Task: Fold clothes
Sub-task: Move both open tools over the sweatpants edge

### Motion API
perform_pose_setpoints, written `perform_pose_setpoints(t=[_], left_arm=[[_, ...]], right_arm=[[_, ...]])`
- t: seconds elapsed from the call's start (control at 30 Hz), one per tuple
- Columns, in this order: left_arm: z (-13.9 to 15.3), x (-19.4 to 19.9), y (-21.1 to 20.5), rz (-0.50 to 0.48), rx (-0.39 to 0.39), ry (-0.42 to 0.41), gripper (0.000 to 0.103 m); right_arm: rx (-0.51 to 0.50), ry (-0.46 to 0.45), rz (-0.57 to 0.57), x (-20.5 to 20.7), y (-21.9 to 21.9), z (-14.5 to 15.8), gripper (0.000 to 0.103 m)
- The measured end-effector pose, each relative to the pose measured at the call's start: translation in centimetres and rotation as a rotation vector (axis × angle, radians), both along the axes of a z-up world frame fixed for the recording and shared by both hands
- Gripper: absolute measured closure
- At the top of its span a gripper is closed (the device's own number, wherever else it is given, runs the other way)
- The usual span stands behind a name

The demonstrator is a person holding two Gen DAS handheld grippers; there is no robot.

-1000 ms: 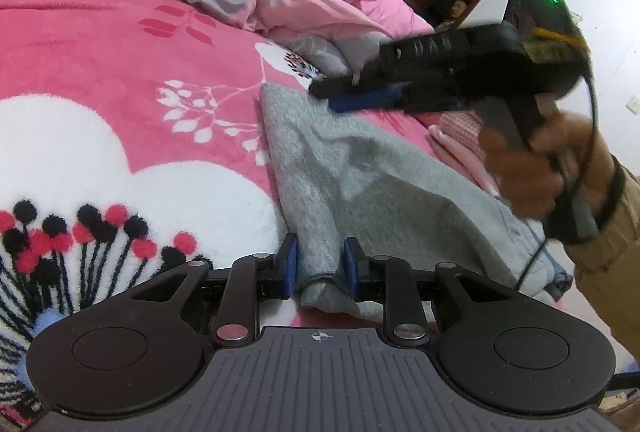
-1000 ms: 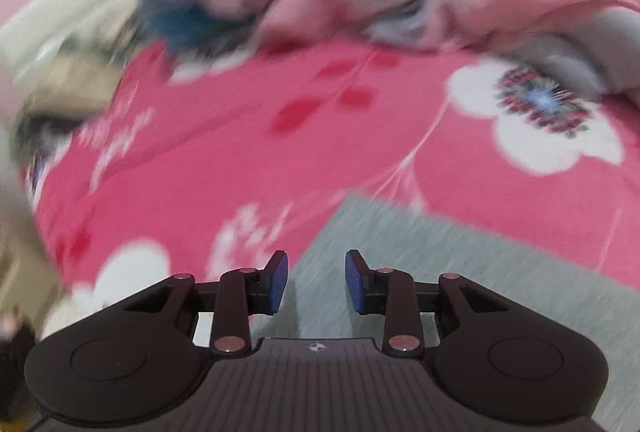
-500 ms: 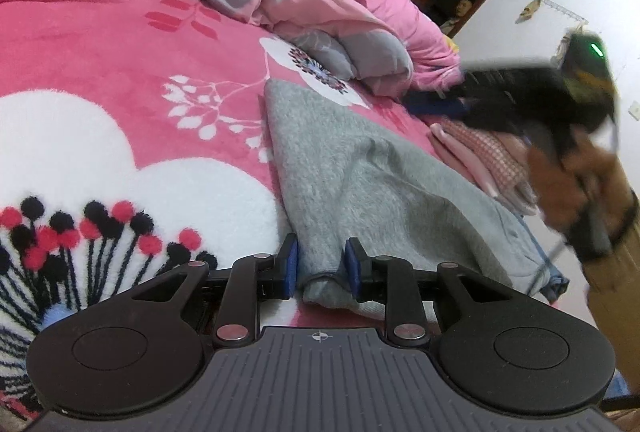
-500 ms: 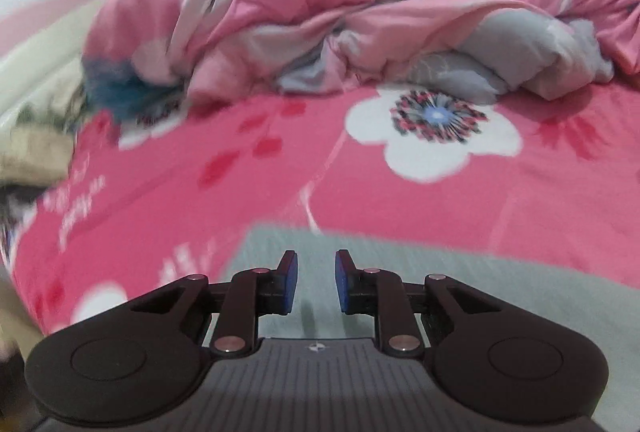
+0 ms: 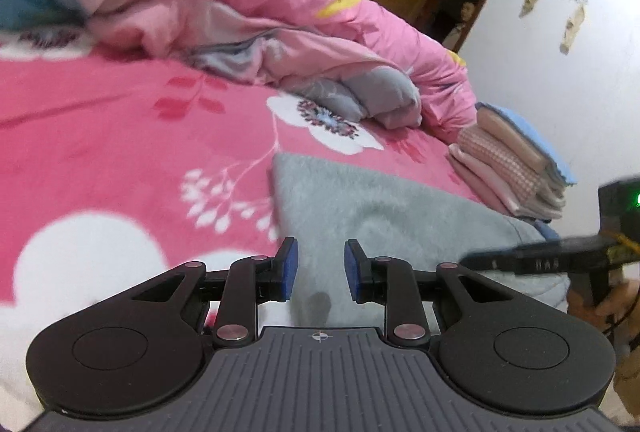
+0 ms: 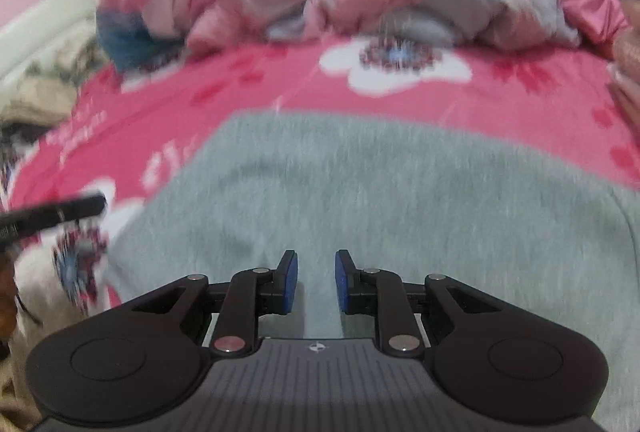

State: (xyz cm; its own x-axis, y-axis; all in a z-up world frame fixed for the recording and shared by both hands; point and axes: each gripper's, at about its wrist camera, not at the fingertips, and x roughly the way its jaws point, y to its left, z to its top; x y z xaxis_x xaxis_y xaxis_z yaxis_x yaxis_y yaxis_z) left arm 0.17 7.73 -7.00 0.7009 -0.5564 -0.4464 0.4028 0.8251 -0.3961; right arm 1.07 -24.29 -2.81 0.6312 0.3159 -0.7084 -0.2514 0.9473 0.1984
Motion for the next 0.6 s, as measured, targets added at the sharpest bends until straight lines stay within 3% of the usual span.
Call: perform_pose_setpoints(t=[0.17,0.27,0.37,0.43,0.6], left_arm=[[0.7,2.0,-3.0,-0.022,0.051,-0.007,0.078],[0.6,3.8,-4.0,-0.015,0.102,-0.012,0.078],[0.1,5.5,-4.3,-0.004,0.13,-0.017,0.078],[-0.2,6.4,-4.5,-0.001,0.137,-0.013,0.078],[-1.5,7.6,-4.7,0.018,0.179,0.036,0.078]], right_arm=[[0.129,0.006,0.086,2.6,1.5,-1.4,0.082],[0.103,0.099,0.196,2.0,2.5,-3.4,0.082],[0.072,0.101,0.254,-0.2,1.8,-2.9,0.082],[0.093,0.128,0.266,-0.4,1.0,-1.7,0.081],[0.105,0.031,0.181,3.2,0.1,0.5,0.081]])
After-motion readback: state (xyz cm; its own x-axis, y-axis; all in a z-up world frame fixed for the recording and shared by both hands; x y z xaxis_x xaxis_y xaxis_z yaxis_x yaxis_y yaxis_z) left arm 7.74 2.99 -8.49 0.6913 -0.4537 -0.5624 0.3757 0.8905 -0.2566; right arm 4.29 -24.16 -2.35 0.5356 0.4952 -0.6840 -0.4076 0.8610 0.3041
